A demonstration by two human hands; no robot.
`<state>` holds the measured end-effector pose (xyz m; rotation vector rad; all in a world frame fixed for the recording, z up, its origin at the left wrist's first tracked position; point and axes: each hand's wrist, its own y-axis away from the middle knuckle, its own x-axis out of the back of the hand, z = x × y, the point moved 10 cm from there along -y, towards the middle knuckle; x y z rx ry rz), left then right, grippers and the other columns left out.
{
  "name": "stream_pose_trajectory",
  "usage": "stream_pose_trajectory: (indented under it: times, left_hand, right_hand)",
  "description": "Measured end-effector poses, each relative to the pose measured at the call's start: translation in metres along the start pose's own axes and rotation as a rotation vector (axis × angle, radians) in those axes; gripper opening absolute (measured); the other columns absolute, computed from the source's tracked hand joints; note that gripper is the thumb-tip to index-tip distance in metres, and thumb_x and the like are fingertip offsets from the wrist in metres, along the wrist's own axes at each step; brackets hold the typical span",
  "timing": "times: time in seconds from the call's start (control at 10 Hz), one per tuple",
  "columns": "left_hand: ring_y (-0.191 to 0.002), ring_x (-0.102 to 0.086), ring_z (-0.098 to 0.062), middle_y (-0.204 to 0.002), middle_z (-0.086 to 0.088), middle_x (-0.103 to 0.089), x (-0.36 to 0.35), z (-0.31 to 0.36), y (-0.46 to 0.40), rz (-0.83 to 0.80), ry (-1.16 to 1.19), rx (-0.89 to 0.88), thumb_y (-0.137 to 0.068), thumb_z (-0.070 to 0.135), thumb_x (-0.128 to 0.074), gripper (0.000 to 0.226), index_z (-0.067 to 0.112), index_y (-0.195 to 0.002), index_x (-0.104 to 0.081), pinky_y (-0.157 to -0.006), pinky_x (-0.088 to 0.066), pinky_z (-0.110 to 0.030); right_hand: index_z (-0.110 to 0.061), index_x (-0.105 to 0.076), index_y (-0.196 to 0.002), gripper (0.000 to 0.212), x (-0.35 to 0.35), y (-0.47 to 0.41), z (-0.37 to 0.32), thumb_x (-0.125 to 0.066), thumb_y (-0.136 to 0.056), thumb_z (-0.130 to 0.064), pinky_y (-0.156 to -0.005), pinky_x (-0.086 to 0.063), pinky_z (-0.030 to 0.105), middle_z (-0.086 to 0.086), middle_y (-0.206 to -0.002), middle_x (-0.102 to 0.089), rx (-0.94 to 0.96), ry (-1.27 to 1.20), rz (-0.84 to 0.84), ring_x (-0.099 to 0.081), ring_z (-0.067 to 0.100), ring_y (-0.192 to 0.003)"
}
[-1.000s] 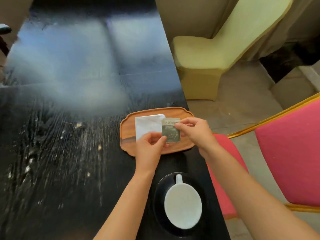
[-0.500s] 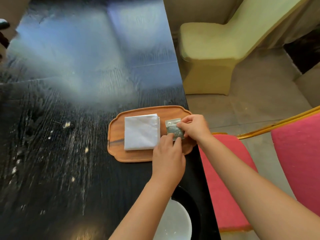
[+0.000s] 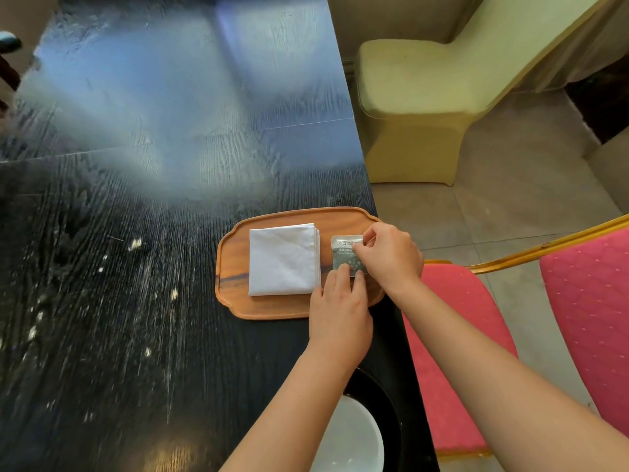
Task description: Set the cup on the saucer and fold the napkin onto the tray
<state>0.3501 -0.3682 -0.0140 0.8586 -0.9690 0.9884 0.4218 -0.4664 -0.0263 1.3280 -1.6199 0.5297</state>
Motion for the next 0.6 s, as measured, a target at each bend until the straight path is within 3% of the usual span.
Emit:
stream_pose_trajectory:
  times: [0.4, 0.5, 0.6]
  left_hand:
    - [-0.096, -0.063, -0.031, -0.108, -0.016, -0.064, 0.009, -0.001, 0.003, 0.048, -0.008, 0.010, -0.060, 0.014, -0.075, 0.050, 0.007, -0.108, -0.062, -0.061, -0.055, -0.034]
    - [-0.086, -0.062, -0.026, -0.100, -0.012, -0.064, 0.036, 0.001, 0.009, 0.101, 0.051, -0.013, -0.071, 0.014, -0.067, 0.036, 0.009, -0.107, -0.061, -0.059, -0.051, -0.034]
    - [-0.087, -0.058, -0.024, -0.102, -0.007, -0.062, 0.067, -0.009, 0.006, 0.076, 0.082, 0.018, -0.091, 0.020, -0.046, 0.026, 0.013, -0.114, -0.054, -0.068, -0.039, -0.032]
  right_hand:
    - [-0.023, -0.064, -0.089, 0.014, 0.006, 0.003, 0.002, -0.059, -0.082, -0.034, -0.073, -0.044, 0.032, 0.002, -0.098, -0.068, -0.008, -0.032, -0.001, -0.061, 0.026, -0.094]
    - [-0.018, -0.062, -0.095, 0.019, 0.022, 0.019, -0.009, -0.055, -0.084, -0.032, -0.072, -0.042, 0.033, 0.003, -0.099, -0.065, 0.078, 0.018, 0.022, -0.059, 0.027, -0.093]
    - [-0.017, -0.061, -0.102, 0.024, 0.029, 0.037, -0.034, -0.054, -0.086, -0.033, -0.082, -0.039, 0.037, 0.004, -0.104, -0.063, 0.227, 0.160, -0.047, -0.056, 0.026, -0.101]
